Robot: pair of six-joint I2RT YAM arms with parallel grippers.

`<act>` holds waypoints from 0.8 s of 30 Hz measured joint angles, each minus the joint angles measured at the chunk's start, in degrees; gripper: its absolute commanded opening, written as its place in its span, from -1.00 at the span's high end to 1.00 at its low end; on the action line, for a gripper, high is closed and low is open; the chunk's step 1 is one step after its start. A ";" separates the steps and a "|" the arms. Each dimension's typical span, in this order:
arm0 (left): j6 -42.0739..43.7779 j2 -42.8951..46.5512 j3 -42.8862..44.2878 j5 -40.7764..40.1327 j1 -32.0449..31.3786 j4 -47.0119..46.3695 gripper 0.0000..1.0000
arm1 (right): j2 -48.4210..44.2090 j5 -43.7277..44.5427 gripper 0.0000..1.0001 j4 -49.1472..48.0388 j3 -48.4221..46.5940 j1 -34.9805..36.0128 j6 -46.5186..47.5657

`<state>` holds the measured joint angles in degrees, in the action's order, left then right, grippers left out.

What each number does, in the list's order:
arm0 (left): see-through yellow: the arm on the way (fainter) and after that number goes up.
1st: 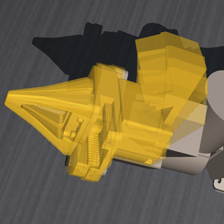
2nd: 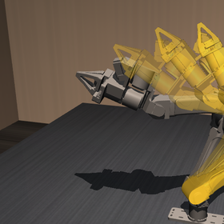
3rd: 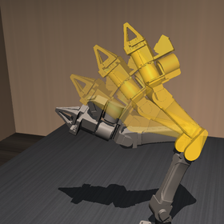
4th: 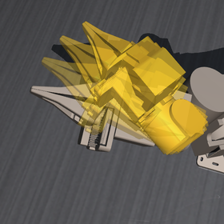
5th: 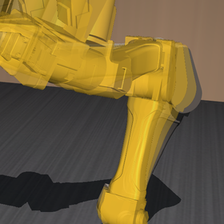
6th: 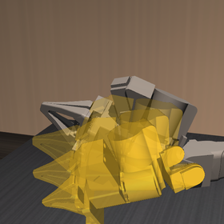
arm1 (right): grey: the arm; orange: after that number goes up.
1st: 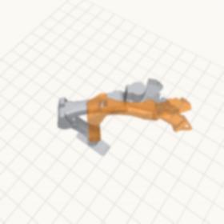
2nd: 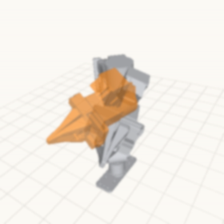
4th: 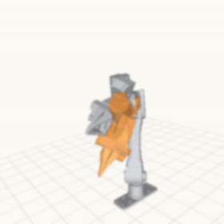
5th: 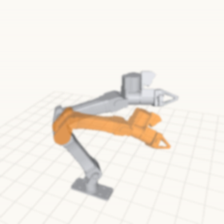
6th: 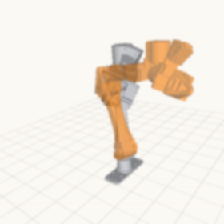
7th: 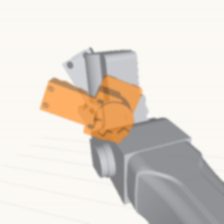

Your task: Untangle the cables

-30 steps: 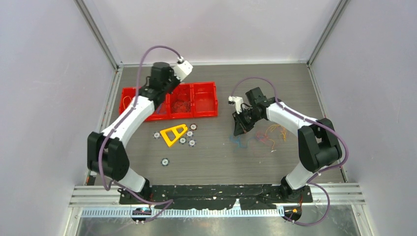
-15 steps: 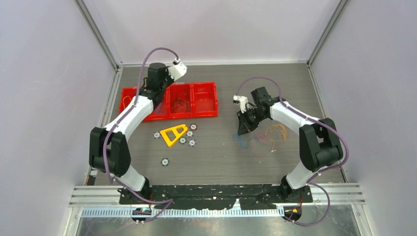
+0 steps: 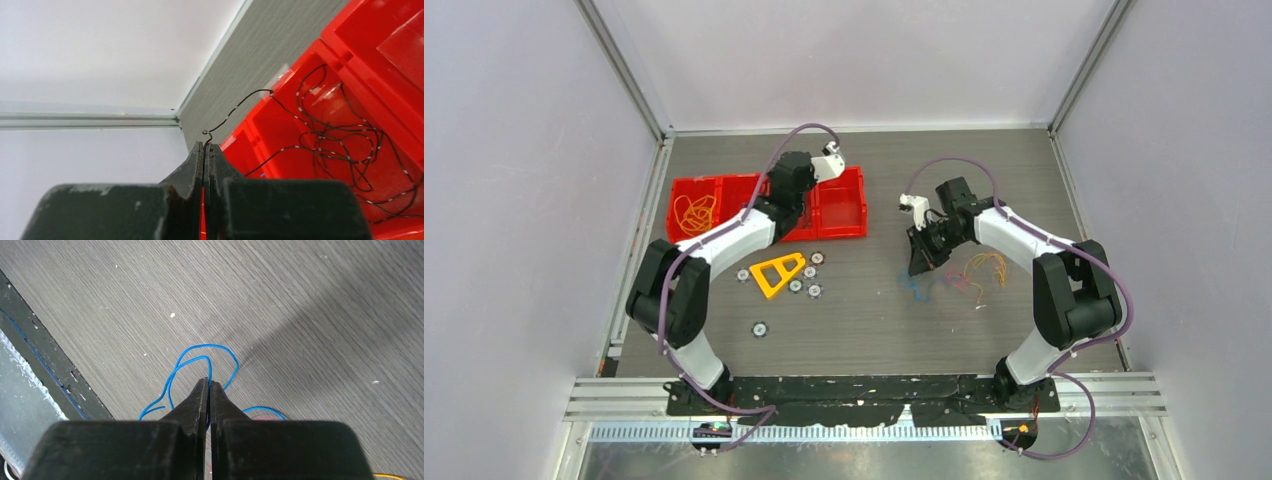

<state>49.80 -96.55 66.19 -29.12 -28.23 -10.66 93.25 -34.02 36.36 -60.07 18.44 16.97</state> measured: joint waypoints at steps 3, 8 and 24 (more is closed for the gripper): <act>-3.63 -0.85 0.22 -0.33 -0.28 2.89 1.00 | 0.00 -0.17 0.89 0.07 0.42 -0.57 0.33; -15.63 -0.24 1.40 6.69 -0.09 12.85 1.00 | 0.00 -0.35 0.89 0.20 0.74 -1.33 0.74; -28.92 -11.93 17.68 24.92 5.70 33.88 1.00 | 0.00 -1.16 0.89 0.46 1.05 -2.16 1.18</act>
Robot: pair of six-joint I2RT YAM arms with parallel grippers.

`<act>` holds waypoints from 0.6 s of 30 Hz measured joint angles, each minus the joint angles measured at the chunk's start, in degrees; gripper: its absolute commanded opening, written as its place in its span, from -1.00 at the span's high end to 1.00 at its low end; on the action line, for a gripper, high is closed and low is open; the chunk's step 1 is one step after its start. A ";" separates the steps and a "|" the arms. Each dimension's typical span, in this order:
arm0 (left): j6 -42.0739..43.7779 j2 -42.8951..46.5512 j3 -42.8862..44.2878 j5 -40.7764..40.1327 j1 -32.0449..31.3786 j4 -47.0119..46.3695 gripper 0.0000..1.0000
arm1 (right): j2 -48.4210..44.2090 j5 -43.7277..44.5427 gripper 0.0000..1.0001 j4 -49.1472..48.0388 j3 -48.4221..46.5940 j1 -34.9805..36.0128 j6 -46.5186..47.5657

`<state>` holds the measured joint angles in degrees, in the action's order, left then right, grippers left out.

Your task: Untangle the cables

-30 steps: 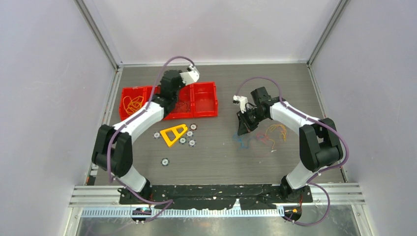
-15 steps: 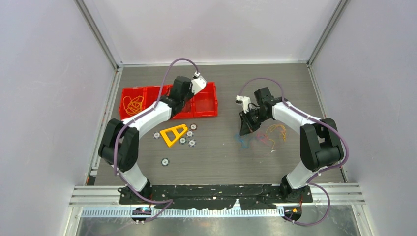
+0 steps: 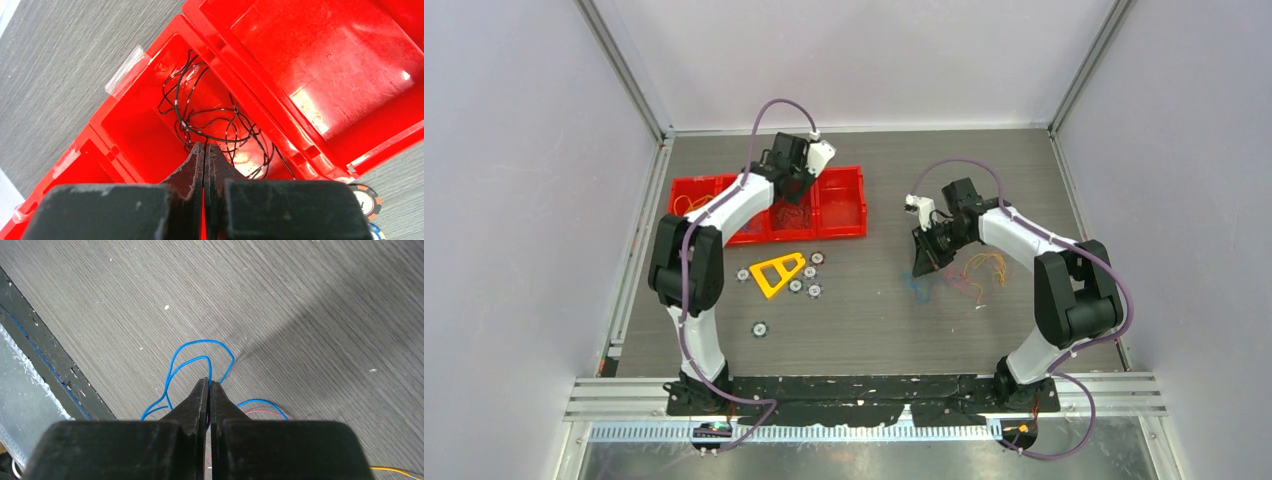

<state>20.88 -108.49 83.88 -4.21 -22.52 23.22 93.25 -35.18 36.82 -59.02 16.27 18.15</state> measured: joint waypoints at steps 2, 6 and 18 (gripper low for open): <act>0.00 -1.42 2.27 1.40 0.98 1.68 1.00 | 0.00 -0.09 0.89 0.24 0.00 -0.02 0.04; -0.87 -1.99 3.43 4.52 3.30 5.07 0.58 | 0.00 -0.44 0.89 0.96 0.00 -0.02 0.48; -2.99 10.29 3.56 17.90 9.25 10.49 -0.98 | 0.00 -4.24 0.89 2.27 -1.46 -0.09 -0.28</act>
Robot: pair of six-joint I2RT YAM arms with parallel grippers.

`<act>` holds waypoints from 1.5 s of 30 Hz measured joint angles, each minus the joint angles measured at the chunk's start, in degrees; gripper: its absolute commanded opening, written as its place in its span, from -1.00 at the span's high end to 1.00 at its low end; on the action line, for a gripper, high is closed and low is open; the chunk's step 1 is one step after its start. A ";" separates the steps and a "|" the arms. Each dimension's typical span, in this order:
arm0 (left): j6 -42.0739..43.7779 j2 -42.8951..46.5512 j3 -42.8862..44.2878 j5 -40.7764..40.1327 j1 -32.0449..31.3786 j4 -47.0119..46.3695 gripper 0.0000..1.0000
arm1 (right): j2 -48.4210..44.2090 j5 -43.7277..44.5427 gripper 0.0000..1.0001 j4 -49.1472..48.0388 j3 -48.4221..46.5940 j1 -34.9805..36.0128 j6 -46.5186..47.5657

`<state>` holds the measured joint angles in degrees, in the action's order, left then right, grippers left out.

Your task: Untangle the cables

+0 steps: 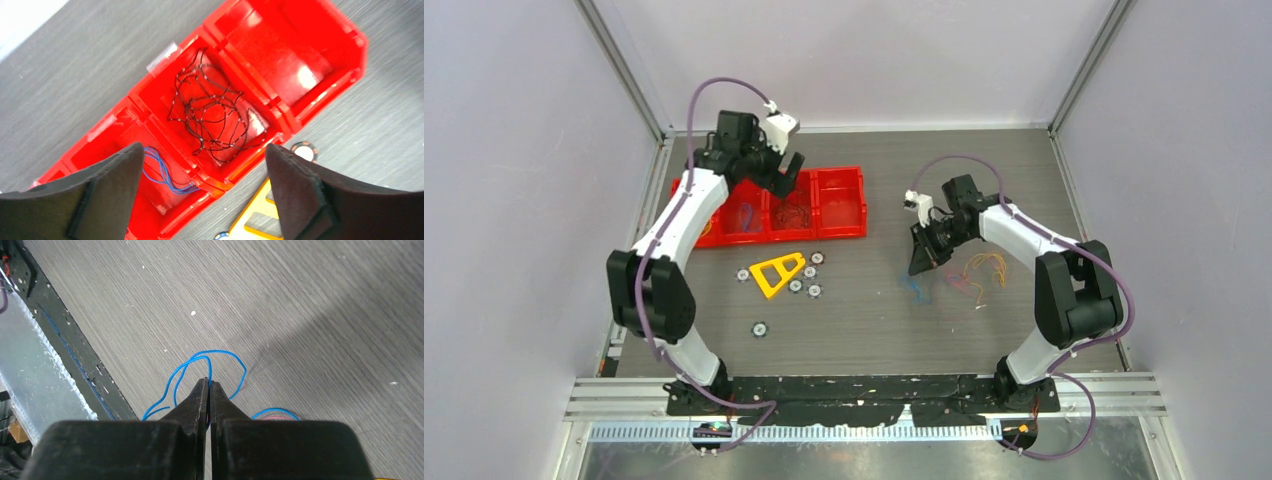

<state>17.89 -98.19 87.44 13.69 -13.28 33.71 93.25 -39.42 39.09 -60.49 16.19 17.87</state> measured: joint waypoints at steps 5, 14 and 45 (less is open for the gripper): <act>-0.61 6.62 0.85 6.23 1.09 0.57 -0.99 | 0.00 -1.25 0.89 -0.24 -1.81 1.38 -1.42; -8.63 26.64 -22.18 23.85 -1.25 -7.06 -0.99 | -3.04 -10.43 0.89 -3.15 -9.27 9.05 -8.79; -42.49 23.89 -33.22 36.85 -21.53 -48.78 1.00 | -12.59 -21.40 0.65 -31.76 -13.77 9.38 -39.45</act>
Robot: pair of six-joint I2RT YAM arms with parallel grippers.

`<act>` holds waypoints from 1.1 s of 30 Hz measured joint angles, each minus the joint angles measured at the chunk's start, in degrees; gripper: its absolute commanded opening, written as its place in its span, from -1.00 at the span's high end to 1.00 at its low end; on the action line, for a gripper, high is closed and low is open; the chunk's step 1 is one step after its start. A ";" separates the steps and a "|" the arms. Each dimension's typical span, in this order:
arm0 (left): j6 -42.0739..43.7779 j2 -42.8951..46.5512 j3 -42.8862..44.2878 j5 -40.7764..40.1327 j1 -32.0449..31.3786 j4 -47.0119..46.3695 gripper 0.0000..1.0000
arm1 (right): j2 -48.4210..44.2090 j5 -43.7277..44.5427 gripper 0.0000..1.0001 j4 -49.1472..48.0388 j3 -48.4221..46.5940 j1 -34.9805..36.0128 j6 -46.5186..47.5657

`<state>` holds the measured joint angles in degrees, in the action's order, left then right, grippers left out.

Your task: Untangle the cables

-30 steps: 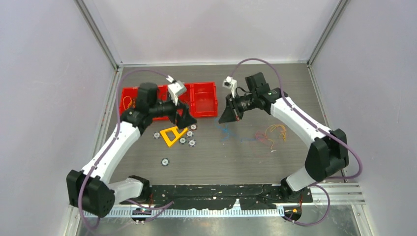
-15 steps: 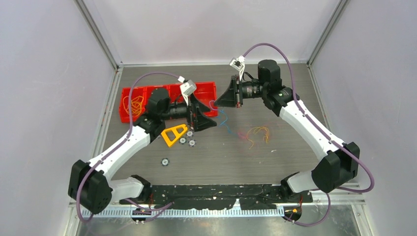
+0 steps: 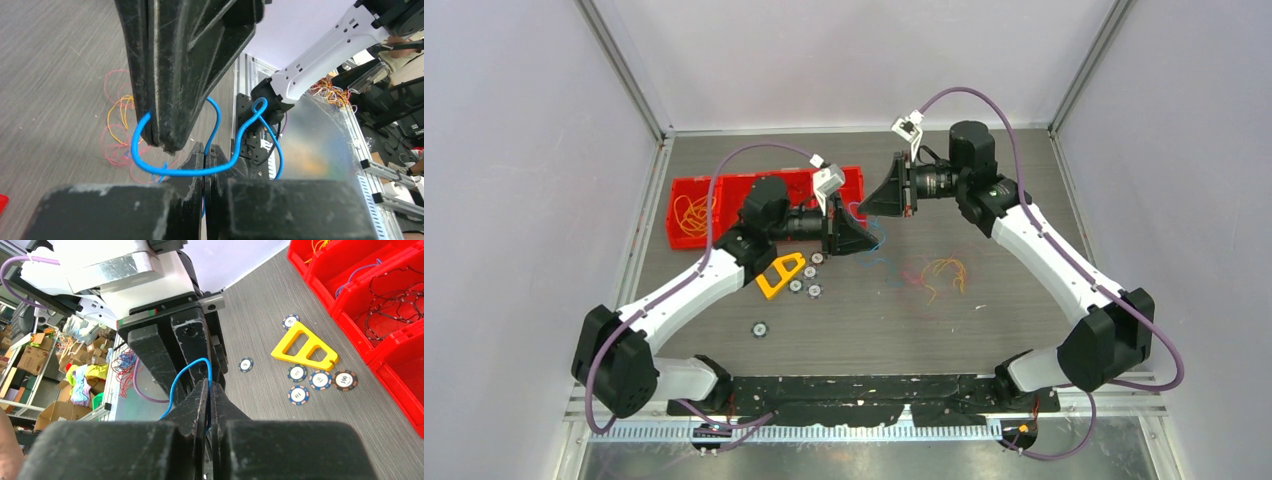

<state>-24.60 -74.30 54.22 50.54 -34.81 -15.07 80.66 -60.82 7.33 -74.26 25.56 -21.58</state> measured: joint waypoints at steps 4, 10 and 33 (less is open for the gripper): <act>0.83 0.28 -0.07 0.79 1.22 2.45 1.00 | -0.02 -0.28 -0.08 2.32 0.31 -2.27 1.53; 1.68 4.63 -3.91 0.63 8.44 7.21 1.00 | -0.59 7.13 -0.78 20.92 0.44 -10.69 20.72; 6.38 7.52 3.74 -2.56 20.24 24.81 1.00 | 13.73 48.83 0.87 20.76 19.98 4.74 51.65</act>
<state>-18.22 -66.78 57.95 47.99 -14.57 9.74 94.39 -11.99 28.10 -54.28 30.30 30.06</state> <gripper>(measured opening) 0.010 0.152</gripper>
